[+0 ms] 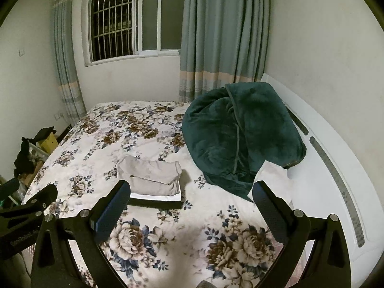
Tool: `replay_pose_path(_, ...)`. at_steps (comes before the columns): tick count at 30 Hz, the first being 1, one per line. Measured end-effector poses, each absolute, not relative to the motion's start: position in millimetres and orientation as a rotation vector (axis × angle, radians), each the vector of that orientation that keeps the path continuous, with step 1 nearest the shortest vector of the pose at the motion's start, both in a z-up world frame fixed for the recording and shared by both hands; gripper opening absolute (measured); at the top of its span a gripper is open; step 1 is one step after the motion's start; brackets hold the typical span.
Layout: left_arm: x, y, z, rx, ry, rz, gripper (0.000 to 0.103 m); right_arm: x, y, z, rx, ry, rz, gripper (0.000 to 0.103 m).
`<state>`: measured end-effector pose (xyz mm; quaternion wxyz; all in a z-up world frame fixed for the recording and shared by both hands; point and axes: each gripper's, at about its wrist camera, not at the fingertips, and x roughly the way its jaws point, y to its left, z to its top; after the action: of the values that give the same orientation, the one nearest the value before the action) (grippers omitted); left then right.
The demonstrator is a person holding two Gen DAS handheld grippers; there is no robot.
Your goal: Fold small clothes
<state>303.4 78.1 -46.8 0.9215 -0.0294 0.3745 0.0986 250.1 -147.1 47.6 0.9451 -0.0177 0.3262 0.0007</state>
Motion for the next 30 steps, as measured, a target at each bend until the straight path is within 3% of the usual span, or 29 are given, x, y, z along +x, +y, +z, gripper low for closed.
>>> replay_pose_path(30, 306, 85, -41, -0.058, 0.772, 0.198, 0.101, 271, -144, 49, -0.05, 0.685, 0.056, 0.103)
